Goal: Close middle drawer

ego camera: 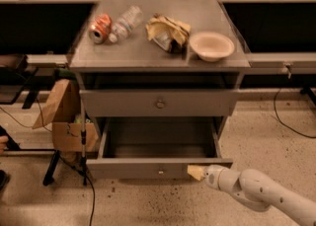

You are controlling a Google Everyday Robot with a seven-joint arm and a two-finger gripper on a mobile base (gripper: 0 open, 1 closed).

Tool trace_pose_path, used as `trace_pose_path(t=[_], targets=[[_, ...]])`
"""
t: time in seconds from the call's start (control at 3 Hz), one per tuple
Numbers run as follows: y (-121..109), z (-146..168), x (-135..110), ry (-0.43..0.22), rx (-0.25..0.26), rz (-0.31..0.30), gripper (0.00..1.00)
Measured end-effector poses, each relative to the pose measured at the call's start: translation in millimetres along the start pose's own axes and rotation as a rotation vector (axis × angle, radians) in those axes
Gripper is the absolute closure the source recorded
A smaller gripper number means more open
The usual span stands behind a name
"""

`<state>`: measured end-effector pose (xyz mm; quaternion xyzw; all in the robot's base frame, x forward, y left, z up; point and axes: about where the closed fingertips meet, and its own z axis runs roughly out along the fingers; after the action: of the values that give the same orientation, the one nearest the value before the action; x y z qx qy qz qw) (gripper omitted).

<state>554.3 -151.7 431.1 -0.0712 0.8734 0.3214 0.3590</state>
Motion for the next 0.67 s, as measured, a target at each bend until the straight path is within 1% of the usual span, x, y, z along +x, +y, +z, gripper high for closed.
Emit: trace_pose_path(t=[0.33, 0.67], targets=[[-0.2, 2.1, -2.9, -0.001, 0.001, -0.001, 1.0], [0.3, 7.6, -11.2, -0.004, 0.005, -0.004, 1.0]])
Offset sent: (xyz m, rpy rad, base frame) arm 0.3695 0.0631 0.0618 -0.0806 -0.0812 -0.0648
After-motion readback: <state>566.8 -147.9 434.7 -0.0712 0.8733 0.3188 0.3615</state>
